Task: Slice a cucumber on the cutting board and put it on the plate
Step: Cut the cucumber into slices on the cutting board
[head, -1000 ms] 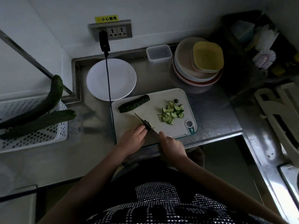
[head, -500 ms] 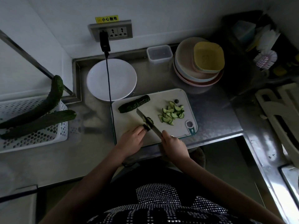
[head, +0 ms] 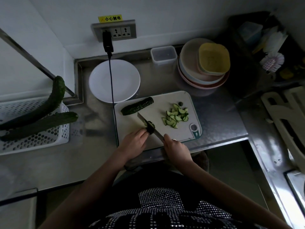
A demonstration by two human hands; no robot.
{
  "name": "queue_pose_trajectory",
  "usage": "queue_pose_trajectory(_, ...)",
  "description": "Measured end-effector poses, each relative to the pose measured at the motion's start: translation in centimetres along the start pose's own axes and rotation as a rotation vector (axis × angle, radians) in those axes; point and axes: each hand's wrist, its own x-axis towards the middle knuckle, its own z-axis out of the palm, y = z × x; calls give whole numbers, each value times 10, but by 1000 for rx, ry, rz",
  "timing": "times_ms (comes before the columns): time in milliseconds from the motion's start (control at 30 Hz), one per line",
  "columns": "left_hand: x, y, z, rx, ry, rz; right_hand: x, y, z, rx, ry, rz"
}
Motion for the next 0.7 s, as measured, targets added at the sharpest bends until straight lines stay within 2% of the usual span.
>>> queue_pose_trajectory(300, 2, -1, 1, 13, -5, 16, 4, -1, 6, -145, -80, 31)
queue_pose_trajectory(500, 1, -1, 1, -12, -2, -5, 1, 0, 0, 9, -7, 59)
queue_pose_trajectory(700, -1, -1, -4, 16, -5, 3, -2, -3, 2, 24, 12, 10)
